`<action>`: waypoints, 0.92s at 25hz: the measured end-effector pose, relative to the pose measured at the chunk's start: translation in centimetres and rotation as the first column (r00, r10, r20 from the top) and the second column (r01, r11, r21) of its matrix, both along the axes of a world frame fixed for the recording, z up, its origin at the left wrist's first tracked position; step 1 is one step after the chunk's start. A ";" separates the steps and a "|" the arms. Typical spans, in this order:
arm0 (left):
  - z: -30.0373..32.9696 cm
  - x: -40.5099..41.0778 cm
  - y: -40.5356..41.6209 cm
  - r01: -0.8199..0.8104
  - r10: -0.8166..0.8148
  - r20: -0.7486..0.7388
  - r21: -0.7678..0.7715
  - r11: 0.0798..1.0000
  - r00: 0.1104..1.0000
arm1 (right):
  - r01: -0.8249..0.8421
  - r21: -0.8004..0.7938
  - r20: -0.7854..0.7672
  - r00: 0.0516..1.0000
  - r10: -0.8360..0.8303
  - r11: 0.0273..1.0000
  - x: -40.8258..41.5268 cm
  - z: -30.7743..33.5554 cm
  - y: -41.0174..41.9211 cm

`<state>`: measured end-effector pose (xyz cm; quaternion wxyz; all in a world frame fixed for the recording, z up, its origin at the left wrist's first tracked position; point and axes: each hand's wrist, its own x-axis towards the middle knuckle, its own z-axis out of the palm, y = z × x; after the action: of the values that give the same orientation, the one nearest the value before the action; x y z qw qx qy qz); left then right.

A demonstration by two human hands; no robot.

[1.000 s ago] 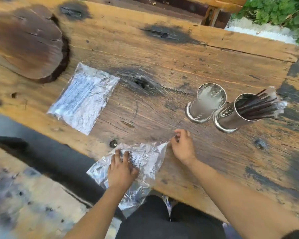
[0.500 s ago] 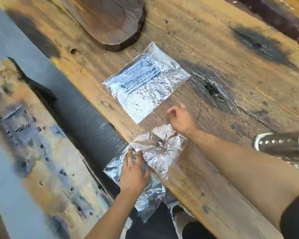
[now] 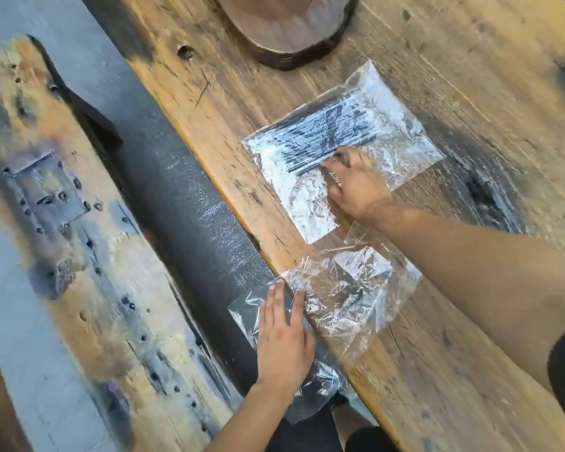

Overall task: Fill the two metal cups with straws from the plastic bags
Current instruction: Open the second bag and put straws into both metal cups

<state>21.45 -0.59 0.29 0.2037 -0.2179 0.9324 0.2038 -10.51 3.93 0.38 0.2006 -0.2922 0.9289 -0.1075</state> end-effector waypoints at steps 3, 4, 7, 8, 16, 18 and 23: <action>-0.1 -1.0 -1.2 0.094 -0.095 0.000 -0.080 0.992 0.995 | 0.071 0.029 0.033 0.997 -0.072 0.997 0.0 -0.3 1.7; -0.1 -1.3 -1.7 0.119 -0.120 0.001 -0.097 0.988 0.993 | 0.096 0.045 0.023 0.995 -0.097 0.994 0.1 -0.4 2.7; 0.1 -3.0 -3.3 0.164 -0.163 0.024 -0.101 0.981 0.986 | 0.197 0.120 0.014 0.980 -0.200 0.973 -0.1 -0.3 6.3; 0.1 -3.7 -4.0 0.168 -0.166 0.023 -0.100 0.981 0.986 | 0.248 0.147 0.011 0.968 -0.253 0.957 0.0 -0.2 7.7; -1.2 -12.6 -10.0 0.324 -0.320 0.056 -0.158 0.933 0.946 | 0.618 0.123 -0.022 0.784 -0.620 0.777 8.7 -0.2 18.0; -1.4 -16.0 -10.7 0.317 -0.312 0.054 -0.145 0.937 0.948 | 0.660 0.118 -0.024 0.749 -0.662 0.742 11.7 -0.2 18.6; -1.2 -24.9 -9.4 0.373 -0.361 0.098 -0.193 0.907 0.928 | 0.775 0.126 -0.063 0.629 -0.775 0.619 19.1 -0.2 19.7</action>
<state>-3.47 -9.99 -0.90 0.2422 -0.0648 0.9664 0.0566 8.62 23.62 0.21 0.1539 0.1512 0.9694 -0.1173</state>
